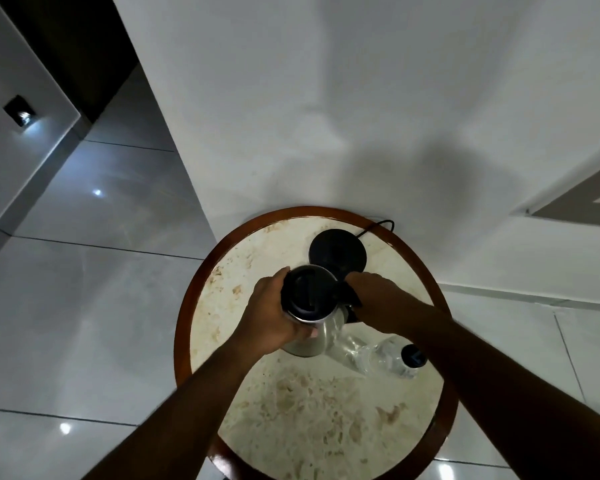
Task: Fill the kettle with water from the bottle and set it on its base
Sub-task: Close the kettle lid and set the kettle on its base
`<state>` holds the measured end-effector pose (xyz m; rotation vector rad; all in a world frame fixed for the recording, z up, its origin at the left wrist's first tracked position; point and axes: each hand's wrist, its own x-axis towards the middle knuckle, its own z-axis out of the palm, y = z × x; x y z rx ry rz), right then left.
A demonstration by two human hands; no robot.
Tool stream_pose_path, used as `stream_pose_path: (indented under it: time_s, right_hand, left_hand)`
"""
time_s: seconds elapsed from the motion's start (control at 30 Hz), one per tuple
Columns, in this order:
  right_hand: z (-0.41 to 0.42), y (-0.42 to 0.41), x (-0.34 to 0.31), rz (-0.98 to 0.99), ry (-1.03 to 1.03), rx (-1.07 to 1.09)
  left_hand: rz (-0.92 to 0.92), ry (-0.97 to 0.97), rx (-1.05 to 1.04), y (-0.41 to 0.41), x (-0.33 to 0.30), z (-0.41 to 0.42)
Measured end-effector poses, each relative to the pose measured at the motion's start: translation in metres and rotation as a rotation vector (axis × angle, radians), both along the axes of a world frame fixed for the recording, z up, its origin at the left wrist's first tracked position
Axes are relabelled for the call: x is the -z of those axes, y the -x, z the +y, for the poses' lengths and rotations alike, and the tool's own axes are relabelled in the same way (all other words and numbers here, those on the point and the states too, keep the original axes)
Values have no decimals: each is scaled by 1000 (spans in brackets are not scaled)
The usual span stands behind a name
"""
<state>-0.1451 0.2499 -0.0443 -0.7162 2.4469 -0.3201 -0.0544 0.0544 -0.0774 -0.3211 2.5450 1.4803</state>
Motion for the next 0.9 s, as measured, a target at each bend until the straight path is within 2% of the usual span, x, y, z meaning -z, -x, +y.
stream_pose_path:
  time_s: [0.17, 0.33, 0.53, 0.73, 0.9]
  right_hand:
    - [20, 32, -35, 77, 30, -14]
    - [26, 83, -60, 285, 13, -9]
    - [31, 121, -42, 269, -6, 77]
    - [38, 131, -16, 192, 24, 151]
    - [50, 134, -13, 203, 29, 173]
  left_hand:
    - [61, -28, 38, 41, -36, 11]
    - [170, 2, 48, 97, -69, 20]
    - [105, 29, 74, 144, -57, 29]
    - [114, 51, 100, 157, -35, 38]
    - [103, 35, 144, 165, -34, 44]
